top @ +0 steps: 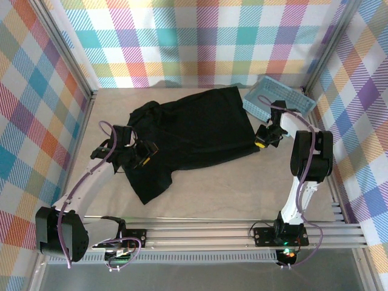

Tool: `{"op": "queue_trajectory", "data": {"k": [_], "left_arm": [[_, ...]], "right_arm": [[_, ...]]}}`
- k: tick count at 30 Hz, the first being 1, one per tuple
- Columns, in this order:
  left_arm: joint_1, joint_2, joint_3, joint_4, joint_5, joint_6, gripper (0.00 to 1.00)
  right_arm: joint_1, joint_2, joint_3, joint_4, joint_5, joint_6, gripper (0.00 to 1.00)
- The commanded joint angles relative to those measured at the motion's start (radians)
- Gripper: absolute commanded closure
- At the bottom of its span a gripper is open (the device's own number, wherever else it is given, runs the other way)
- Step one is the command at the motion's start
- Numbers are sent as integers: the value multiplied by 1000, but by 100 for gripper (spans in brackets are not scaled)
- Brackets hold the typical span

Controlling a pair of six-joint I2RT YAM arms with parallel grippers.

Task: Fold and stack the t-shirts

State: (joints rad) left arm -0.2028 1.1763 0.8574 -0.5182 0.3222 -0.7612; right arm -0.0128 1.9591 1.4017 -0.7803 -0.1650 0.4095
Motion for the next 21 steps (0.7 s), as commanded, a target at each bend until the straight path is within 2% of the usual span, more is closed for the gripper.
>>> {"op": "queue_trajectory", "data": {"k": [1,6,9,12,17,21], "left_arm": [[-15,5,26,-5,-2,23,50],[-15,24,37,-5,5,28,50],[-15,33,52,-9,3,33,50],[-15,30,59,-15,-4,37,50],[-14,17,56,-18,-20,32,50],[-14,23,55,-5,-13,24,50]], "right_arm": [[0,17,11,-40,8,0,100],[0,27,9,-44,64,5,98],[-2,-51,-34,-26,152,31,82],[-2,-152,-107,2,208,79,71],[-2,-236,-226,64,109,191,58],[-1,-244,-278,114,11,312,57]]}}
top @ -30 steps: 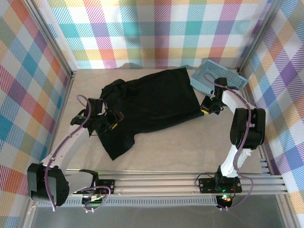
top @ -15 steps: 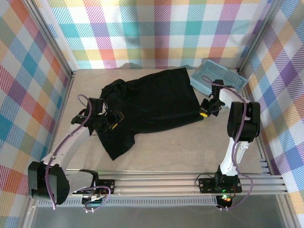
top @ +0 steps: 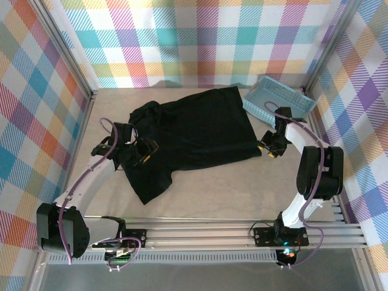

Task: Fold and stack the t-shirts

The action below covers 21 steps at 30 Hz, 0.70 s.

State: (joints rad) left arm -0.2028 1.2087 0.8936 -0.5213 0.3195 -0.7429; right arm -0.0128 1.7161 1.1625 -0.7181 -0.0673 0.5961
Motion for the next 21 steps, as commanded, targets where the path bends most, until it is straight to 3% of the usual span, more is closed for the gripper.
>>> {"op": "queue_trajectory", "data": {"k": [1,12,18,21], "left_arm": [[-14,-9,20,-2,-10,6,50],[21,-40,21,-32,-47,-28,50],[77,-89,24,-90,-102,-56,49],[84,-110,35,-158,-189,-57,48]], "right_arm": [[-2,-1,-48,69,-101,152,56],[-2,147,21,74,-178,302,58],[-2,90,-32,55,-117,356,58],[1,97,-25,41,-109,363,59]]}}
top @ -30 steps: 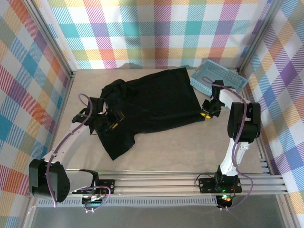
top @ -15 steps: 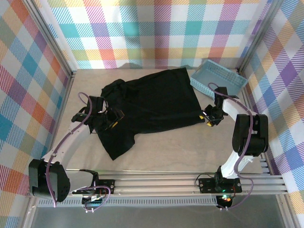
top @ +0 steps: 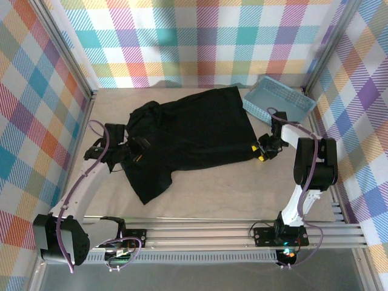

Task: Fold and stack the t-shirts

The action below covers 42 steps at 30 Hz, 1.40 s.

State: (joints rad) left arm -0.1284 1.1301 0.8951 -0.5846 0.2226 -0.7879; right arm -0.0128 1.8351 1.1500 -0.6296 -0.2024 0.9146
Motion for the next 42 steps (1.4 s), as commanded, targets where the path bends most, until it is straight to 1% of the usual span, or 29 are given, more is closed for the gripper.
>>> {"op": "queue_trajectory", "data": {"k": [1,3,6,9,14,18,22,24,26,27,29,31,34,39,42], "left_arm": [[14,-39,43,-138,-139,-14,47],[34,-50,57,-199,-202,-14,46],[69,-51,75,-247,-252,1,44],[105,-15,83,-262,-268,19,43],[124,33,75,-231,-257,16,42],[129,62,73,-209,-249,13,42],[128,75,70,-217,-261,0,41],[128,76,64,-241,-275,-11,41],[128,77,49,-270,-266,-27,42],[128,78,38,-291,-254,-40,44],[118,92,3,-338,-215,-57,47],[82,110,-33,-385,-206,-71,48],[20,133,-107,-402,-182,-109,47],[-54,122,-188,-322,-131,-194,44],[-97,143,-219,-279,-108,-237,43]], "right_arm": [[2,-24,-10,-58,33,52,59],[8,-53,-15,-82,72,68,59],[18,-110,-22,-98,110,69,58],[30,-110,-31,-100,86,71,57],[36,-54,-66,4,54,118,58],[35,19,-9,9,35,124,66],[36,30,-1,11,36,149,73],[36,37,1,17,45,153,83],[35,23,5,32,68,140,97],[36,11,11,31,83,125,100],[36,-9,44,0,123,61,100],[36,-16,72,-37,146,1,100],[36,-34,63,-50,152,-55,100],[35,-68,11,-38,133,-87,100],[35,-76,1,-37,125,-108,100]]}}
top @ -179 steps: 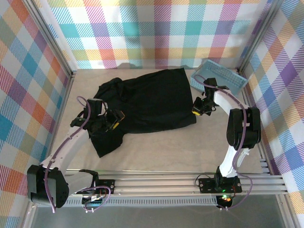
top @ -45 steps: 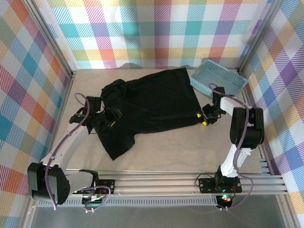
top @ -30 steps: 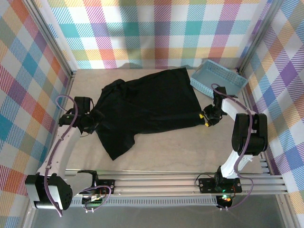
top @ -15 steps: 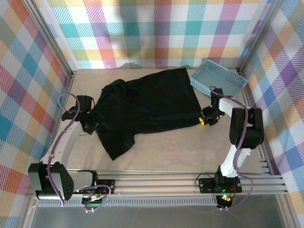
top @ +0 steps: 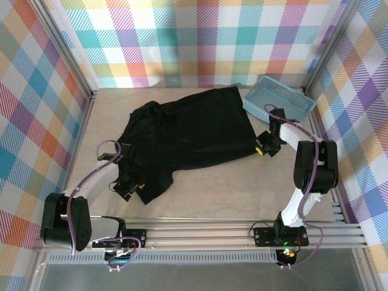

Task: Fold and stack the t-shirts

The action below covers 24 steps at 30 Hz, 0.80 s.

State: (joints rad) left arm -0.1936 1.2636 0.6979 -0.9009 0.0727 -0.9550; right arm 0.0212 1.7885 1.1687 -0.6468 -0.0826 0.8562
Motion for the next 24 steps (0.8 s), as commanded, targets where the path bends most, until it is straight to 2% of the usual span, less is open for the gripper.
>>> {"op": "queue_trajectory", "data": {"k": [1,9,11,12,14,17,20,24], "left_arm": [[-43,19,-34,57,52,-81,43],[-129,81,-100,165,71,-186,46],[-136,111,-112,206,62,-194,50],[-136,131,-113,232,52,-191,56],[-136,165,-86,258,18,-171,74],[-136,184,12,237,-47,-127,99],[-132,171,158,186,-126,-63,100],[-124,206,286,103,-118,-16,100]], "right_arm": [[2,-31,-20,-20,4,-54,100],[2,-33,-23,-13,-18,-60,100],[1,-33,-24,-10,-24,-60,100],[2,-33,-26,-8,-28,-60,100],[2,-39,-30,-1,-37,-63,100],[12,-54,-26,34,-71,-102,100],[41,-68,29,23,-72,-155,100],[52,-64,88,-41,-37,-176,100]]}}
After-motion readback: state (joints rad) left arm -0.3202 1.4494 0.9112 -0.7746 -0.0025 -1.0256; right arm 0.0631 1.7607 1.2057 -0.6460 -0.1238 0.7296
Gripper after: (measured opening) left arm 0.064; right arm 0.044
